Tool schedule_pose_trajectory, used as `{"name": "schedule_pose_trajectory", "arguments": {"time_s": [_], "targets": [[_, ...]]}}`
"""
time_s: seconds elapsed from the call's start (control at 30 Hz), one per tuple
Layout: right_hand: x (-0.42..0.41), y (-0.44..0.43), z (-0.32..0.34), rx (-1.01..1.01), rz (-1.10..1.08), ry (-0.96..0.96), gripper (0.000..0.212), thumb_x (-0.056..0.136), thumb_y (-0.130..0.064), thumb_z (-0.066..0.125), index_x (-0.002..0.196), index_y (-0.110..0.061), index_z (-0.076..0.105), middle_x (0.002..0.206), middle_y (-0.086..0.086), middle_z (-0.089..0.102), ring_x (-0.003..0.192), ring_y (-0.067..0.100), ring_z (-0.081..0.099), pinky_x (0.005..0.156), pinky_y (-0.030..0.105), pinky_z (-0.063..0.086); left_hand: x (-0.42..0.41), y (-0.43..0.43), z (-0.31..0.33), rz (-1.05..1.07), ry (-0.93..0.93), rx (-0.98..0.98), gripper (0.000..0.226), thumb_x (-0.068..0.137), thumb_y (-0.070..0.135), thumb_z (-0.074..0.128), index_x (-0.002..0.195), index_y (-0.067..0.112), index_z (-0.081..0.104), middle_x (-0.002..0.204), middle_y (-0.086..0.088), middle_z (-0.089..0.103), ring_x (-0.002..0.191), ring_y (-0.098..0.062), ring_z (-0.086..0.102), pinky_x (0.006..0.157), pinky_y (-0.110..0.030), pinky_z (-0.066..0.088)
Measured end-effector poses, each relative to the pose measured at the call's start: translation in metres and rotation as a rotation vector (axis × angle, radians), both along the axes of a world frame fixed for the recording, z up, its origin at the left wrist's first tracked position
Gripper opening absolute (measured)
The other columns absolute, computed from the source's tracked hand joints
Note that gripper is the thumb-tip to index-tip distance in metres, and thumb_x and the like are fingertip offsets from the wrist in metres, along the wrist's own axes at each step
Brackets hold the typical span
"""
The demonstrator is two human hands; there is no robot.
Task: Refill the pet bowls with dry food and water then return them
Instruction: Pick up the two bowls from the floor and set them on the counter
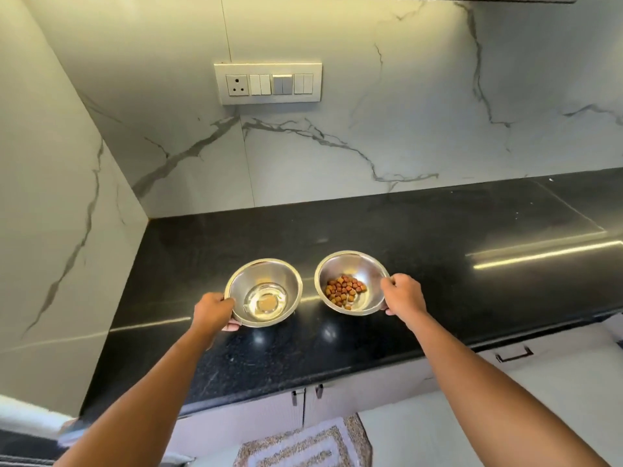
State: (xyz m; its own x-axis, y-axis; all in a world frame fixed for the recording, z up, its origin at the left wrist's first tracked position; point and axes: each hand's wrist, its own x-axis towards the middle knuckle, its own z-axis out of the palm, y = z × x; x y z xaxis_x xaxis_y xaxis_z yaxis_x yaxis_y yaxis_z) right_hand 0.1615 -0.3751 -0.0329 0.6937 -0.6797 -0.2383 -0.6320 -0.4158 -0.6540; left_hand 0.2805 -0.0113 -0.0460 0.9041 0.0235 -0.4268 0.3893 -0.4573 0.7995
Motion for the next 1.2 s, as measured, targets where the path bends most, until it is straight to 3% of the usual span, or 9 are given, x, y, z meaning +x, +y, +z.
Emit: {"name": "schedule_pose_trajectory", "arguments": {"time_s": [0.33,0.83,0.97,1.2], "targets": [[0.04,-0.04,-0.014,0.025,0.184,0.036,0.025,0.104,-0.027,0.055,0.088,-0.012,0.066,0.071,0.008,0.076,0.059,0.019,0.077,0.063,0.042,0.068,-0.026,-0.038,0.0,0.222,0.032,0.022,0.019,0.093,0.002,0.052,0.087,-0.001,0.07,0.074,-0.021,0.072,0.058,-0.026,0.071,0.047,-0.033,0.06],[0.044,-0.045,-0.032,0.101,0.179,0.046,0.022,0.105,-0.026,0.056,0.096,-0.01,0.066,0.072,0.007,0.076,0.059,0.017,0.078,0.064,0.041,0.068,-0.023,-0.047,-0.006,0.269,0.05,0.048,0.02,0.095,0.004,0.051,0.083,0.002,0.068,0.071,-0.018,0.072,0.059,-0.026,0.072,0.051,-0.034,0.061],[0.047,-0.042,-0.033,0.124,0.186,0.036,0.021,0.105,-0.026,0.058,0.099,-0.008,0.067,0.075,0.007,0.076,0.059,0.016,0.078,0.062,0.04,0.068,-0.02,-0.049,-0.006,0.288,0.054,0.035,0.021,0.095,0.003,0.051,0.084,0.002,0.068,0.071,-0.018,0.072,0.058,-0.024,0.071,0.047,-0.031,0.059],[0.053,-0.04,-0.033,0.125,0.197,0.043,0.02,0.105,-0.026,0.058,0.106,-0.008,0.068,0.077,0.006,0.077,0.062,0.015,0.078,0.063,0.038,0.068,-0.019,-0.048,-0.007,0.293,0.065,0.018,0.019,0.095,0.007,0.05,0.091,0.001,0.068,0.071,-0.019,0.074,0.059,-0.025,0.073,0.052,-0.033,0.06]]}}
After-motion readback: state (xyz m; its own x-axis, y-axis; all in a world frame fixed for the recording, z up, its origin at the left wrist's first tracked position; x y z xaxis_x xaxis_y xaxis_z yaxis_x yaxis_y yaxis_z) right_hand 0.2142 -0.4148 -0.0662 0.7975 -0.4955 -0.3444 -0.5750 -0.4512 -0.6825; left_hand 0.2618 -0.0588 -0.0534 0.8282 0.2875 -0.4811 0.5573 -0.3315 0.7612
